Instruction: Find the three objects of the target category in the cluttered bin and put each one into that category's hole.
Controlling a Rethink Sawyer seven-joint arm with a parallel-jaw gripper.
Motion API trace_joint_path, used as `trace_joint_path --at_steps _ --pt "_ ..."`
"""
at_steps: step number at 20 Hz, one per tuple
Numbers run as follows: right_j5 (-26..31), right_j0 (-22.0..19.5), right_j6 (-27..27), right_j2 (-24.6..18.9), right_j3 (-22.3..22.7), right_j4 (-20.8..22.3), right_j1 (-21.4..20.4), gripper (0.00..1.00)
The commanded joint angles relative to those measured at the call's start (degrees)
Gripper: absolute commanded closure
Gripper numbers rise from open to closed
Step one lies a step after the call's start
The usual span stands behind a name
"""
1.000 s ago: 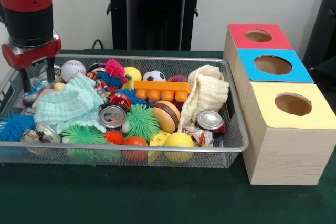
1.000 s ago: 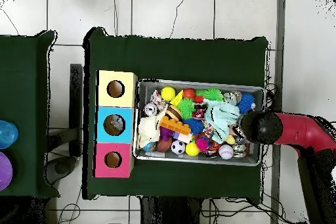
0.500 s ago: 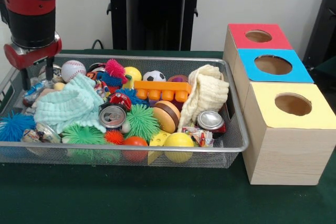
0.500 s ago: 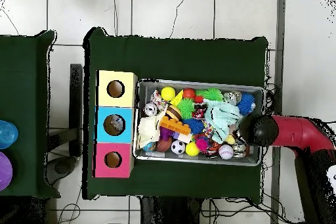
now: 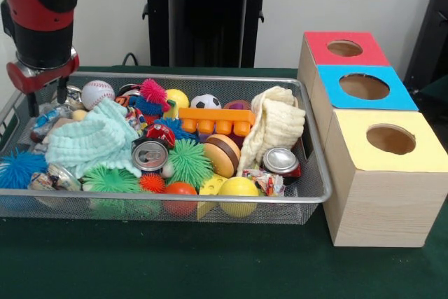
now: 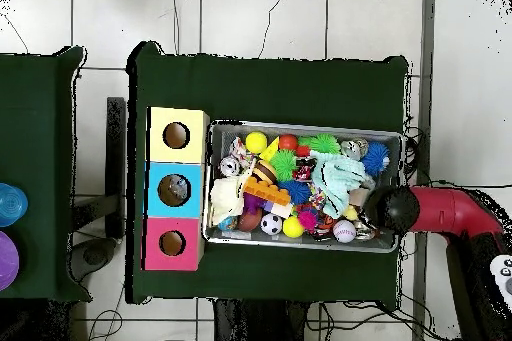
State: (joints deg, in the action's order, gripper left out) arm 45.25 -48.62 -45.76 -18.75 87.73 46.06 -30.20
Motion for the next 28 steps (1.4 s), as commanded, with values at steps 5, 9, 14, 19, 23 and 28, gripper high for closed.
trace_joint_path --at_steps 5,9,14,19,23,28 --pt "-3.0 -1.1 2.6 -0.1 -2.2 3.8 6.1 0.00" --pt "-3.8 -2.2 4.3 -0.7 -2.8 4.0 7.4 0.00" --pt "-4.1 -2.4 5.3 -1.3 -4.6 4.5 9.0 0.00" --pt "-4.2 -4.5 7.8 -4.7 -2.5 1.4 6.7 0.00" --pt "-4.4 -6.1 10.5 -7.9 1.5 -0.4 1.5 0.00" --pt "-4.8 -6.7 10.2 -10.3 4.0 -0.3 -1.0 0.00"
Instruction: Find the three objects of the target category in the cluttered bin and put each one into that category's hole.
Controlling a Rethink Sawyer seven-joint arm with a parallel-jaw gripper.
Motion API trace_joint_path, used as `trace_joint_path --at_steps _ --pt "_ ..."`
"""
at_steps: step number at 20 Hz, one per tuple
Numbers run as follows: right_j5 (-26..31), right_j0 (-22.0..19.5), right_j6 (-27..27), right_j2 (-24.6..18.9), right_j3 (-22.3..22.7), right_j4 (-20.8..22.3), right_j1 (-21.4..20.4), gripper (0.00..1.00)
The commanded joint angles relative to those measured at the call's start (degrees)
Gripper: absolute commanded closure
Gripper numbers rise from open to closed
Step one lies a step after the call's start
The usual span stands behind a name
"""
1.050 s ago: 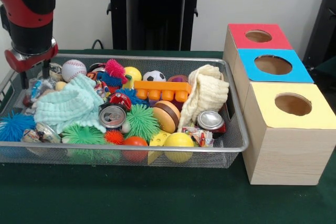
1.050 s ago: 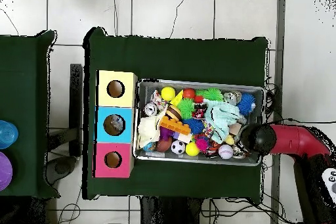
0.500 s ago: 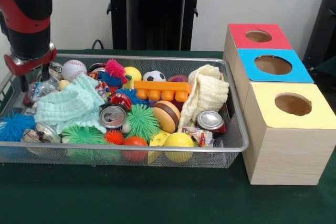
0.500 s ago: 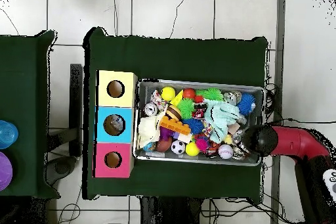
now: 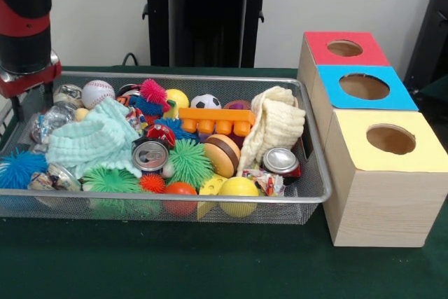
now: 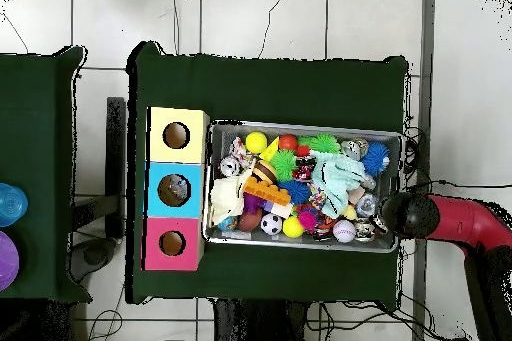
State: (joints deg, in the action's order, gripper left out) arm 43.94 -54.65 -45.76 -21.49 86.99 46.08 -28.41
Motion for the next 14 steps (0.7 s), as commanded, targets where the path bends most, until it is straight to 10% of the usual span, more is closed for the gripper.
trace_joint_path --at_steps 1,14 --pt "-3.1 -0.5 9.6 -7.6 4.8 -0.3 -3.1 0.00" --pt "-2.3 -3.1 10.7 -12.0 9.0 -2.1 -5.5 0.00"
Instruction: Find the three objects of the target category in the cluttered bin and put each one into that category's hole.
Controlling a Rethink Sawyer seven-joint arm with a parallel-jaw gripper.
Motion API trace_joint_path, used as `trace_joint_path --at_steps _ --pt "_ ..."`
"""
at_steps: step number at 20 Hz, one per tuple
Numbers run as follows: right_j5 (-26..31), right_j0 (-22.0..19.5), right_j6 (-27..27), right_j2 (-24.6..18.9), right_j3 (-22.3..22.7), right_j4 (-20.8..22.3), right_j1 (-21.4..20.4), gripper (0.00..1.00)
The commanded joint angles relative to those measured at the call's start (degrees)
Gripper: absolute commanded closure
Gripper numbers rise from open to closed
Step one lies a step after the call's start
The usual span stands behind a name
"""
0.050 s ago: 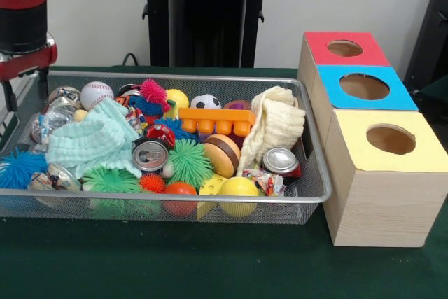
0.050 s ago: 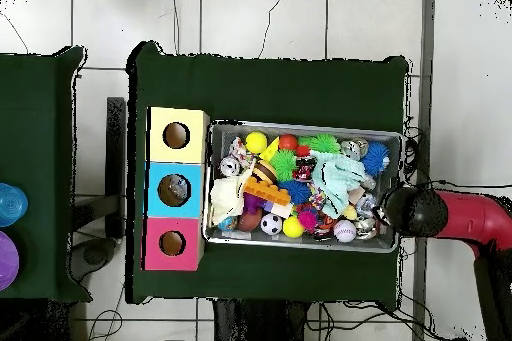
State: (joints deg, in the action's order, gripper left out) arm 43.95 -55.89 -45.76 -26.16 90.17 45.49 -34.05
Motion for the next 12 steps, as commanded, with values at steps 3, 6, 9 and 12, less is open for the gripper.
trace_joint_path --at_steps 3,6,9,12 --pt "-2.6 -4.0 14.0 -10.2 7.0 -1.4 1.9 0.00" --pt "-2.4 -5.7 18.6 -13.0 7.4 0.1 4.3 0.00" --pt "-1.6 -6.5 20.8 -14.4 6.9 1.9 6.3 0.00" --pt "-1.1 -7.3 22.3 -15.6 6.7 2.8 7.2 0.00"
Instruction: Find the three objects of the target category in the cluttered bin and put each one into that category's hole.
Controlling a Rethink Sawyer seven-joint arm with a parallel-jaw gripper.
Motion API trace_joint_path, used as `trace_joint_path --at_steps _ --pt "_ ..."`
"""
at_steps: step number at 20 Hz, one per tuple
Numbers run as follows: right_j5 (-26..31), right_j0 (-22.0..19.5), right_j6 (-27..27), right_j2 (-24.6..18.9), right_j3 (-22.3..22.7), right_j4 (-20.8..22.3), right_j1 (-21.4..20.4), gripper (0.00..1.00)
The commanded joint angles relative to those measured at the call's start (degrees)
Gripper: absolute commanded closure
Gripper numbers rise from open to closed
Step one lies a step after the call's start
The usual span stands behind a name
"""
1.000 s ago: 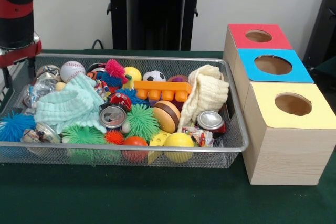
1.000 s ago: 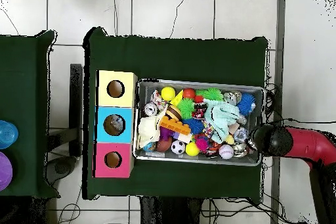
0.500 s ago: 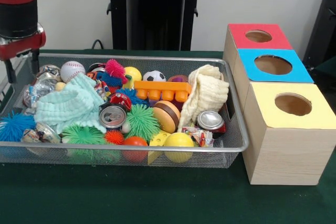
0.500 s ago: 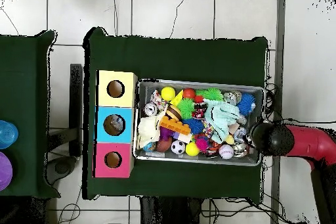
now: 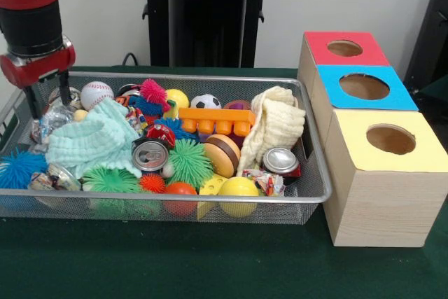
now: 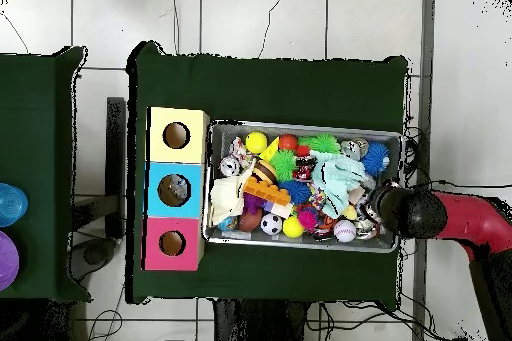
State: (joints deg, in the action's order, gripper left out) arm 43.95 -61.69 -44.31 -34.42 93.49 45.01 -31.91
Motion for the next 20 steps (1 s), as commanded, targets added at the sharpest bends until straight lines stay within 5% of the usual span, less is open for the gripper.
trace_joint_path --at_steps 1,20 --pt "-0.9 -1.3 20.6 -7.3 3.0 3.6 5.4 0.00" --pt "1.9 4.3 10.0 1.5 -4.5 11.0 3.5 0.00"
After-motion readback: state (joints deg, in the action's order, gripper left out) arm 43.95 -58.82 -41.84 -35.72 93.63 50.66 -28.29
